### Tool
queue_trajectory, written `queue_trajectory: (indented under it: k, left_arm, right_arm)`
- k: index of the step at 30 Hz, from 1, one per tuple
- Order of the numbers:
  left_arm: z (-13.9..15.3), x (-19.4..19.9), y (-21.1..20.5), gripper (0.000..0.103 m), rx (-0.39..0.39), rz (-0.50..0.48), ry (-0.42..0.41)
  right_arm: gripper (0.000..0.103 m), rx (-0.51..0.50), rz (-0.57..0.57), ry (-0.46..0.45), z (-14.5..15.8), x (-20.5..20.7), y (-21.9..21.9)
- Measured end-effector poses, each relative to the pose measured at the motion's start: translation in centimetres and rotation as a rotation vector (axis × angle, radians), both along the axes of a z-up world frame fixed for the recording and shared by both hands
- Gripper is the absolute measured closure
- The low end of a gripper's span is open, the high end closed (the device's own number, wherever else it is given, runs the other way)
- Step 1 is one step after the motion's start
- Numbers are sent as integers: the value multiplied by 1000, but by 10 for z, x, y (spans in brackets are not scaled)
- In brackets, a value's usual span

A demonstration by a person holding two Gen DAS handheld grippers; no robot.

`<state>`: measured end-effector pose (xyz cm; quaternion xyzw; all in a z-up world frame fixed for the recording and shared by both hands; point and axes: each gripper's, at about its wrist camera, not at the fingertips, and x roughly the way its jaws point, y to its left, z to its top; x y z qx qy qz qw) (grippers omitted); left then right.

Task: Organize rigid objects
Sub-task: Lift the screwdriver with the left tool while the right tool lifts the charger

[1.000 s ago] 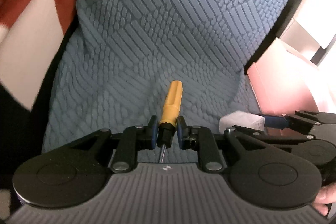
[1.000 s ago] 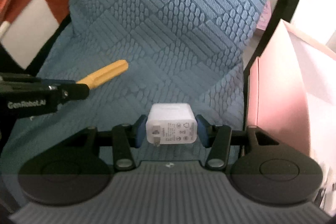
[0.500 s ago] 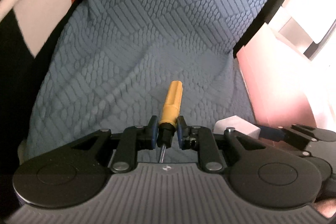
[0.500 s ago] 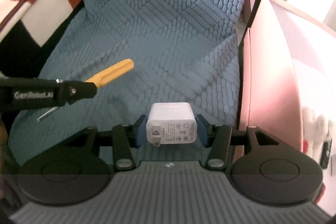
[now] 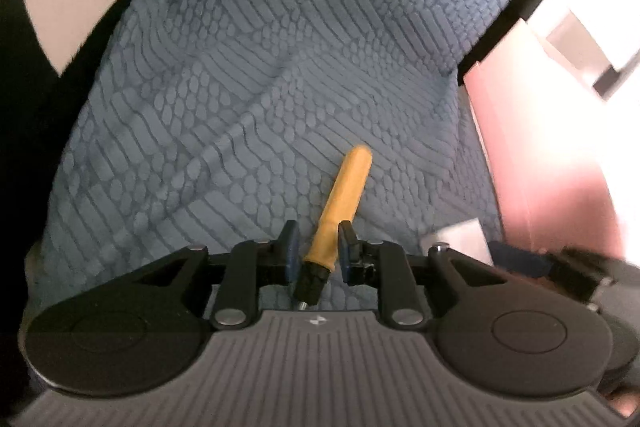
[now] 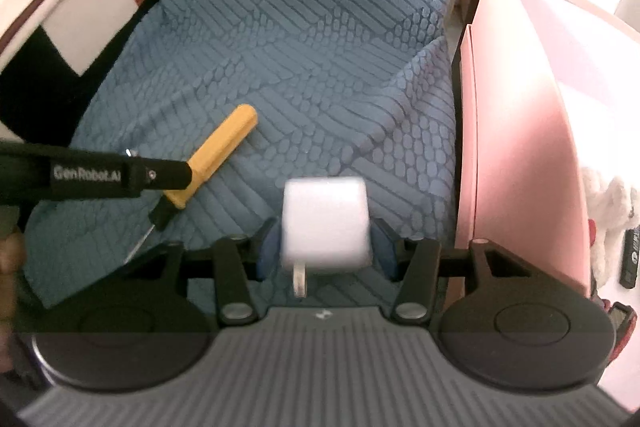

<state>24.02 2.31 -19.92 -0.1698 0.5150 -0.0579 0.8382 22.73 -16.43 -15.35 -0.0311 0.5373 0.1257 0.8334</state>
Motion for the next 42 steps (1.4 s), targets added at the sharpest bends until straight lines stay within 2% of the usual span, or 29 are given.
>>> queue_trajectory:
  k: [4,6,13,18,29,32,36,37,38,42]
  left_arm:
    - [4,9,9,66,-13,14,-12]
    - [5,10,13,65,-19,20,-18]
    - [9,13,21,64,-38,20,-37]
    - [6,9,16,64,-33,6,-45]
    - [-5,-4,-17,64,69,-116,-21]
    - [-9,-1,-25,66,121,-136,-27]
    - [-11,-1,-30,68,151,-143,-46]
    - [-11,-1,-32,77,165,-145,-52]
    - [-11,-2,-33,78,183,-147,-55]
    - [-11,3,-28,81,158,-117,-61]
  right_arm:
    - [48,10,-20,19,-7,8,0]
    - [49,4,-17,25,-10,10,2]
    - [50,34,-69,33,-13,12,-4]
    - [50,45,-82,-9,-7,10,-6]
    - [50,13,-71,-4,-13,16,-3]
    - [50,-4,-66,-6,-15,14,-1]
    - [50,-26,-51,-17,-15,12,2]
    - [50,-30,-51,-20,-15,12,3]
    - [50,-37,-48,-22,-15,12,4]
    - [50,-49,-55,-44,-16,5,5]
